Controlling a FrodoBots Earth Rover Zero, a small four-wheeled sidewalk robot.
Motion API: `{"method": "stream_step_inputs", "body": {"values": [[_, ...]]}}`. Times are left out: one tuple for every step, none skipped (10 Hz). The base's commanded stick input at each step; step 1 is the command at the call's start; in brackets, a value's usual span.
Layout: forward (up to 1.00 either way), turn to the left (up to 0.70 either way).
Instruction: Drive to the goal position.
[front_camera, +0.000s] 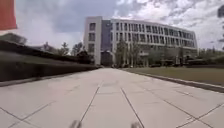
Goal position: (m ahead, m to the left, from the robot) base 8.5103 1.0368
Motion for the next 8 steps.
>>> {"method": "stream_step_inputs", "body": {"values": [[0.98,0.06],[0.98,0.06],[0.98,0.06],[0.98,0.06],[0.98,0.06],[0.98,0.06],[0.98,0.06],[0.98,0.06]]}}
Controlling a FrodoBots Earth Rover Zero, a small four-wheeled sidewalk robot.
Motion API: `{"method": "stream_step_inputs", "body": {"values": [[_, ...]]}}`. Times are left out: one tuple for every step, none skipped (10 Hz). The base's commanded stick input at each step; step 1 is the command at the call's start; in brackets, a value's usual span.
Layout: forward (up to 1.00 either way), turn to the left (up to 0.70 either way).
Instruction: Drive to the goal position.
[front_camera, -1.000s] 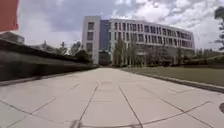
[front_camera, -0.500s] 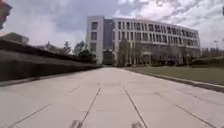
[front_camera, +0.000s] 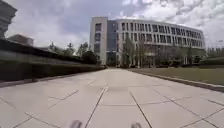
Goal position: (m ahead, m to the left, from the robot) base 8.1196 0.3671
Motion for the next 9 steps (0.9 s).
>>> {"method": "stream_step_inputs", "body": {"values": [[0.98,0.06],[0.98,0.06],[0.98,0.06],[0.98,0.06],[0.98,0.06],[0.98,0.06],[0.98,0.06],[0.98,0.06],[0.98,0.06]]}}
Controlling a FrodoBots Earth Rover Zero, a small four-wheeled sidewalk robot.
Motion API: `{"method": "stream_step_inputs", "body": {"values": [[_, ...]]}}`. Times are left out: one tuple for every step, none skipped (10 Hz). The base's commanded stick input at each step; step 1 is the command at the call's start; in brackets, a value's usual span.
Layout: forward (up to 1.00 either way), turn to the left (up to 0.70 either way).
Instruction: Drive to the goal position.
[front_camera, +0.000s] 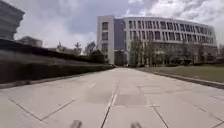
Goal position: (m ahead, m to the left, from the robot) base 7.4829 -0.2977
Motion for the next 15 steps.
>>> {"method": "stream_step_inputs", "body": {"values": [[0.98,0.06],[0.98,0.06],[0.98,0.06],[0.98,0.06],[0.98,0.06],[0.98,0.06],[0.98,0.06],[0.98,0.06],[0.98,0.06],[0.98,0.06],[0.98,0.06],[0.98,0.06],[1.00,0.06],[1.00,0.06],[1.00,0.06]]}}
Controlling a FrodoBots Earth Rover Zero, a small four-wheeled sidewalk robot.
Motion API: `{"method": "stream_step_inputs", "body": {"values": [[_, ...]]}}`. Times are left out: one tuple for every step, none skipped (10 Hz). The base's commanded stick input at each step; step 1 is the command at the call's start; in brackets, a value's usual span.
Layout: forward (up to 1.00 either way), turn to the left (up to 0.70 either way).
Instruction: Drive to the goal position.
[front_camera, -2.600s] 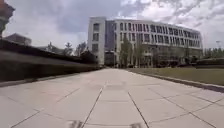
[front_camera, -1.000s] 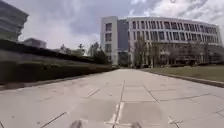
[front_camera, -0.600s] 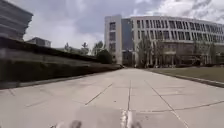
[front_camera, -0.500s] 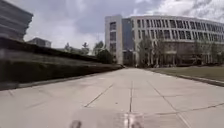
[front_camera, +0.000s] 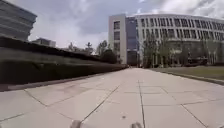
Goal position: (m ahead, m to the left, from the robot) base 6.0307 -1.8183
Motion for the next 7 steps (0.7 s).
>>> {"method": "stream_step_inputs", "body": {"values": [[1.00,0.06],[1.00,0.06],[1.00,0.06],[1.00,0.06],[1.00,0.06],[0.99,0.06],[0.99,0.06]]}}
